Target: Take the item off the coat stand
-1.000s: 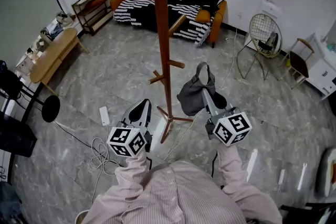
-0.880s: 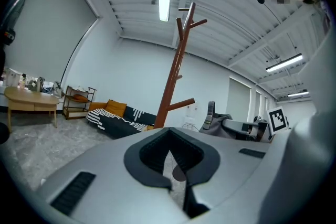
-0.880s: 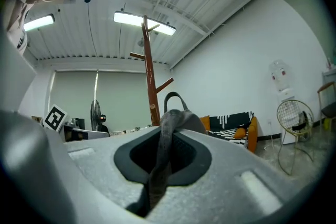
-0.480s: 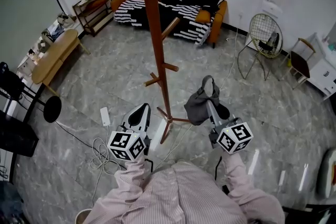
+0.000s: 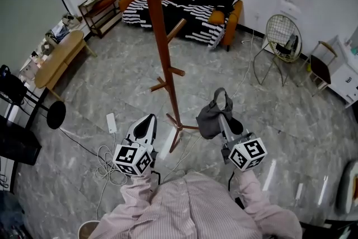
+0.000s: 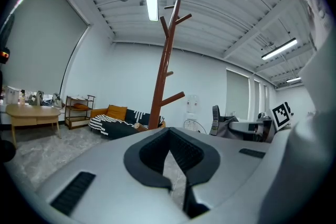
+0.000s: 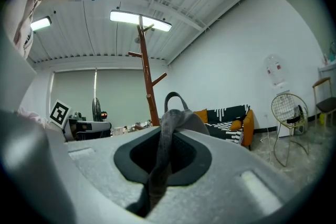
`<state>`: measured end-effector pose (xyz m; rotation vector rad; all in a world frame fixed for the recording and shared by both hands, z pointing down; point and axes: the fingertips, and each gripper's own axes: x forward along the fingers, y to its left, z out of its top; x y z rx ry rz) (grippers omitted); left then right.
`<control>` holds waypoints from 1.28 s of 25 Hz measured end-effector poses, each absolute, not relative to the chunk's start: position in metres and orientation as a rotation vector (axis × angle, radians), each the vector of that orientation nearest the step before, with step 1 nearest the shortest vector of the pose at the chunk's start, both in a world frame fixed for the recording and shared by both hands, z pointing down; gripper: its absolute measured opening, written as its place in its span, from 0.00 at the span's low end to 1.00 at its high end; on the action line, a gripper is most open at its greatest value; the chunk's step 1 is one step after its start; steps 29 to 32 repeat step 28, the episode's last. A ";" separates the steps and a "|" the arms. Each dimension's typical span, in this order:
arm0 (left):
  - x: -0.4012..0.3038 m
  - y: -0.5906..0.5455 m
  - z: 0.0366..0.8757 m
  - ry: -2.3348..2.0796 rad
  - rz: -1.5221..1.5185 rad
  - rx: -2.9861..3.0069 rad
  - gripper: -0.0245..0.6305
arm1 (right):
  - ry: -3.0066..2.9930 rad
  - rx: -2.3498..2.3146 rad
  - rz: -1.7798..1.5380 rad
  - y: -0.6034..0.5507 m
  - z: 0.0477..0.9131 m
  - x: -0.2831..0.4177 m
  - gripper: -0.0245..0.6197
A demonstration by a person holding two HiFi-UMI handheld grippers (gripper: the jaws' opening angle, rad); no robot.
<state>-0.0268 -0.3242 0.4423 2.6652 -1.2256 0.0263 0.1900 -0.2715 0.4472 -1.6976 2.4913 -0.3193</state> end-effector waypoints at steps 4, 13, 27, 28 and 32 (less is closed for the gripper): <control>-0.027 -0.320 0.445 -1.225 0.041 2.665 0.04 | 2.509 -1.697 -0.330 -0.267 0.451 0.187 0.06; -0.031 -0.318 0.444 -1.248 0.037 2.654 0.04 | 2.515 -1.702 -0.315 -0.266 0.448 0.188 0.06; -0.033 -0.322 0.444 -1.273 0.036 2.656 0.04 | 2.527 -1.710 -0.292 -0.270 0.448 0.189 0.06; -0.033 -0.322 0.444 -1.273 0.036 2.655 0.04 | 2.527 -1.711 -0.292 -0.271 0.448 0.189 0.05; -0.033 -0.322 0.444 -1.273 0.036 2.655 0.04 | 2.527 -1.711 -0.292 -0.271 0.448 0.189 0.05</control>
